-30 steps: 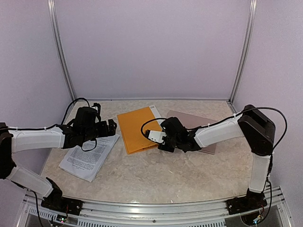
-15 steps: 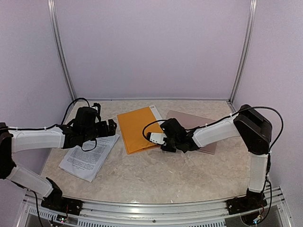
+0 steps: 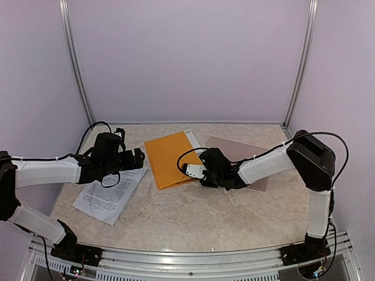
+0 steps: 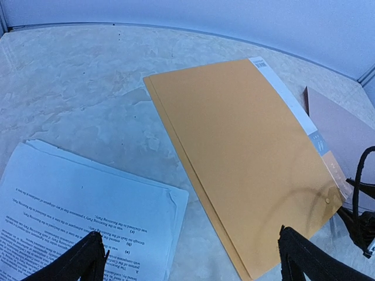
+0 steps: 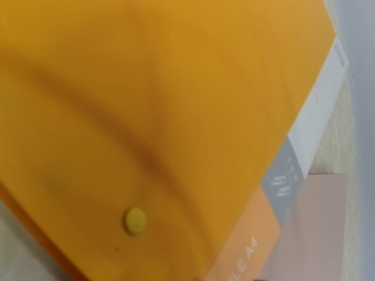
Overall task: Put the files into the folder
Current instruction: Pick up the folder from the center of the board.
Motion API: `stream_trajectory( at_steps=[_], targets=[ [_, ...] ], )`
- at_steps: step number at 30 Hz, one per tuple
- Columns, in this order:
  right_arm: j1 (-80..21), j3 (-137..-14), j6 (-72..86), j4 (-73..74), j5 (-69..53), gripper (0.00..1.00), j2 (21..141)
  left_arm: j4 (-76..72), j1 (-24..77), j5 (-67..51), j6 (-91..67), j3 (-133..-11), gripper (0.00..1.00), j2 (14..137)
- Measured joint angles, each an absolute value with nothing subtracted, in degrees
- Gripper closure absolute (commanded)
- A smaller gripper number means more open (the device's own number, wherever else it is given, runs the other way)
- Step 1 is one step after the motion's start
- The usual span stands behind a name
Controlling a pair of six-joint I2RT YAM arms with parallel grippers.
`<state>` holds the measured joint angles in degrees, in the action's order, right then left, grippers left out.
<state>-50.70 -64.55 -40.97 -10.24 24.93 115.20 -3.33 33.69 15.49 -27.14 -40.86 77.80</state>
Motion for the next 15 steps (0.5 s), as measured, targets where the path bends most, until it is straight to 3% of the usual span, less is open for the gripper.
stream_trajectory(
  at_steps=[15],
  targets=[
    [-51.3,-61.9,-44.0,-22.2,28.3,0.59,119.1,-3.3,33.7,15.5,-27.1,-40.9,0.01,78.1]
  ],
)
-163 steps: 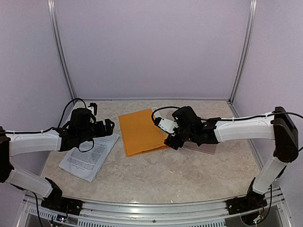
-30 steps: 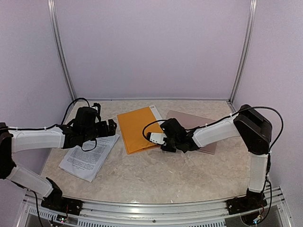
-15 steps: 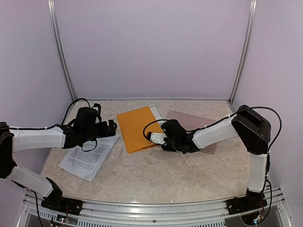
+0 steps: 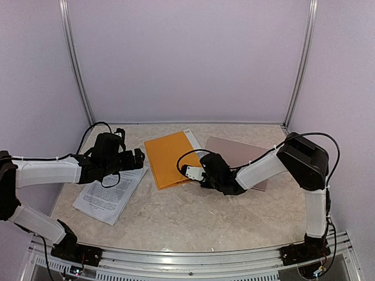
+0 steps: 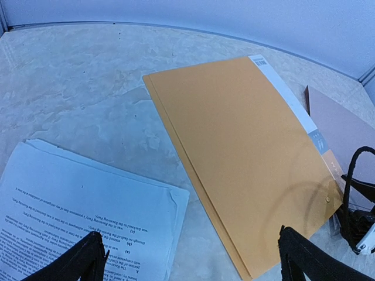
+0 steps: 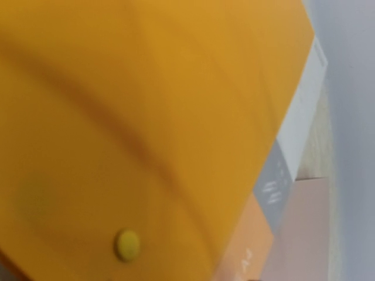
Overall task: Put the files into the folder
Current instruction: Pick up the folder from the center of the board.
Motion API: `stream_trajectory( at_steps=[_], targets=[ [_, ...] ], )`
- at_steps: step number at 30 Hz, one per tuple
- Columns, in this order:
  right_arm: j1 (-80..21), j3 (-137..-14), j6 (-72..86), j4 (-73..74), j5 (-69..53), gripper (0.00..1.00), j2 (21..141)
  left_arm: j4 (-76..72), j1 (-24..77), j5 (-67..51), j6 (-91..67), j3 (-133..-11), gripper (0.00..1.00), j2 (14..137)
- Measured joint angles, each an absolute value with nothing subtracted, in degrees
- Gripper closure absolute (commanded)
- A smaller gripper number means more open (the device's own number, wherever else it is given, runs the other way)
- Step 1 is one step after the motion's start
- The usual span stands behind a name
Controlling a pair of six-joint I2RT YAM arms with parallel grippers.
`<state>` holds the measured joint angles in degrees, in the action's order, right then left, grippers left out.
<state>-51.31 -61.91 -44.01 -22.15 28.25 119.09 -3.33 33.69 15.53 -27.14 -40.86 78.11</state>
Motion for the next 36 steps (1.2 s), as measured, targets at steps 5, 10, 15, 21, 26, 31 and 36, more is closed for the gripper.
stream_trajectory(
  at_steps=[5,10,15,21,26,31,36],
  targets=[
    [-51.9,-61.9,-45.1,-25.5,29.0,0.73,120.7,-3.3,33.7,15.6,-27.1,-40.9,0.01,78.3],
    [-52.1,-60.0,-45.5,-28.6,29.1,0.93,121.2,-3.3,33.7,15.9,-27.1,-40.9,0.01,78.4],
    [-52.0,-56.2,-43.7,-31.5,28.2,1.0,118.4,-3.3,33.7,16.1,-27.0,-40.9,0.01,78.4],
    [-51.3,-53.7,-38.7,-32.7,26.9,1.0,112.3,-3.3,33.7,16.4,-26.9,-40.9,0.01,78.4],
    [-49.2,-52.8,-31.9,-29.6,24.8,1.0,106.3,-3.1,33.7,16.5,-26.9,-40.9,0.01,78.4],
    [-47.0,-52.7,-24.1,-22.3,21.9,1.0,98.3,-2.4,33.7,16.3,-25.5,-40.9,0.01,78.0],
    [-45.1,-52.7,-17.2,-13.1,17.0,1.0,88.9,-2.1,33.7,13.8,-21.9,-40.9,0.01,76.2]
  ],
)
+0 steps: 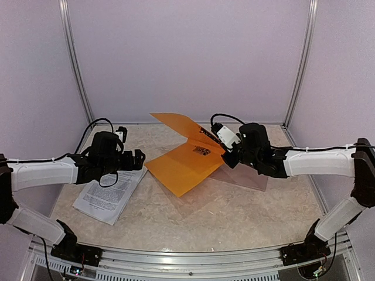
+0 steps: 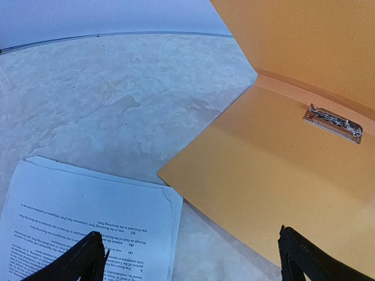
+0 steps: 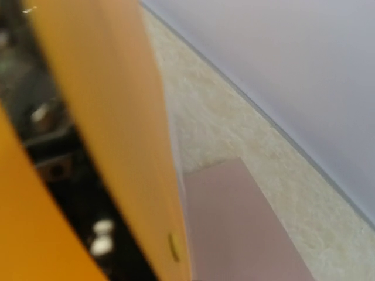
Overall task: Put the files into the folder
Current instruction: Pick up the folder from the center of the board, then pass from the right arm to the left
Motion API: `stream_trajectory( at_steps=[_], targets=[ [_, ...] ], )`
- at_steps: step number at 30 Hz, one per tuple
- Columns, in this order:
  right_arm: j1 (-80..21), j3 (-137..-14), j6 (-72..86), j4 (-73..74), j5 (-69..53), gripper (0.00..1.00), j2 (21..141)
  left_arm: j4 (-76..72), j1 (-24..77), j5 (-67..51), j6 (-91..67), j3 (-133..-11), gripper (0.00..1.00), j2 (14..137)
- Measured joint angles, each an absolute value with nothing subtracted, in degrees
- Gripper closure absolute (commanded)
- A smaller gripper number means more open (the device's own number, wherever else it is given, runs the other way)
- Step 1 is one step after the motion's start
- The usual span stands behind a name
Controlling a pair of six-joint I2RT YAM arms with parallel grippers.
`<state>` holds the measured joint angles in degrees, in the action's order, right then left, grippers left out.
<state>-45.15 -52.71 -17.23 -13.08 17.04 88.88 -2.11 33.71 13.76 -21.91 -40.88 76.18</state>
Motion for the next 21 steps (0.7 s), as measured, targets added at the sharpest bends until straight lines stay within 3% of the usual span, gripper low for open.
stream_trajectory(
  at_steps=[10,21],
  targets=[
    [-39.0,-52.7,-9.5,1.2,2.4,1.0,72.3,-1.8,33.8,6.5,-11.3,-45.3,0.02,74.4],
    [-32.1,-54.9,-7.3,17.7,-4.4,1.0,68.5,-1.1,33.9,1.5,-6.3,-52.3,0.03,77.4]
  ],
)
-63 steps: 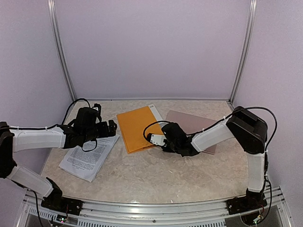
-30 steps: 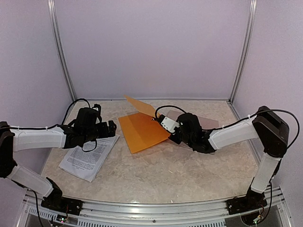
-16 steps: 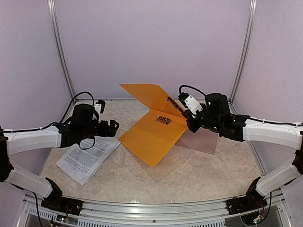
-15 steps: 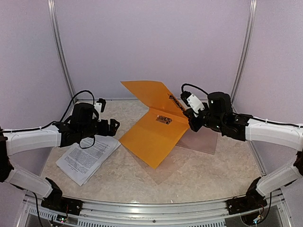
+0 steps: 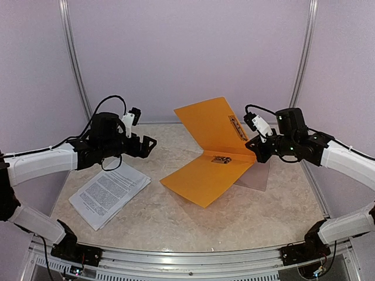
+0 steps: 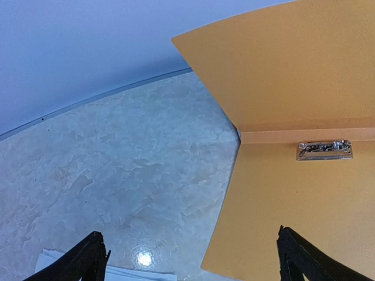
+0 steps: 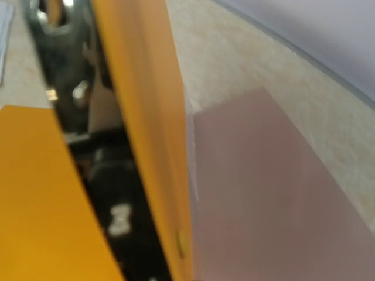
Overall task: Put the files into the folder
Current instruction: Pass from the right arm to the left
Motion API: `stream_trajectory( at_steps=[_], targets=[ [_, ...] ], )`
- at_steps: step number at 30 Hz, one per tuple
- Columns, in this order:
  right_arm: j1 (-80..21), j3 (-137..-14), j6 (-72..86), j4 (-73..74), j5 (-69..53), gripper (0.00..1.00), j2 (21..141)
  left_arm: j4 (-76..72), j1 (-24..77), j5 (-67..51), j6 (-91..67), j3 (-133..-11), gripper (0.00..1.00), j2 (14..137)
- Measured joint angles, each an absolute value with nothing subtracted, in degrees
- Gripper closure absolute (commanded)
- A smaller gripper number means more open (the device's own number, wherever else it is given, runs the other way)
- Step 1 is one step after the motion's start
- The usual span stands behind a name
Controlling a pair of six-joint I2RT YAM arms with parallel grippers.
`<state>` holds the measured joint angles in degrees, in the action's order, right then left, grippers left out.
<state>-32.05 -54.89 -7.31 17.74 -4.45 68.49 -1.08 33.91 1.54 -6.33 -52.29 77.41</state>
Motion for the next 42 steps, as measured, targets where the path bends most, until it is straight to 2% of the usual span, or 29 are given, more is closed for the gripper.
stream_trajectory(
  at_steps=[9,14,23,30,38,40,42],
  targets=[
    [-28.9,-61.2,-7.6,29.1,-12.5,1.0,66.2,3.2,34.6,-6.9,0.8,-54.9,0.01,78.0],
    [-28.9,-63.2,-8.1,33.3,-18.2,1.0,65.2,5.5,34.9,-12.3,6.7,-60.5,0.01,78.1],
    [-28.9,-63.4,-9.4,36.6,-26.3,1.0,64.8,9.7,37.4,-14.9,20.0,-73.4,0.01,82.5],
    [-28.9,-63.1,-9.8,36.7,-30.7,1.0,64.0,15.2,37.8,-18.3,29.8,-78.1,0.01,86.2],
    [-28.9,-61.6,-10.0,36.4,-33.9,1.0,63.9,20.2,37.8,-22.9,37.7,-84.6,0.09,91.9],
    [-28.9,-61.6,-10.1,36.4,-34.3,1.0,63.9,20.7,37.7,-23.7,39.0,-86.0,0.14,93.6],
    [-28.9,-61.6,-10.1,36.3,-34.5,1.0,63.9,21.7,37.6,-24.7,40.2,-87.4,0.23,95.2]
  ],
)
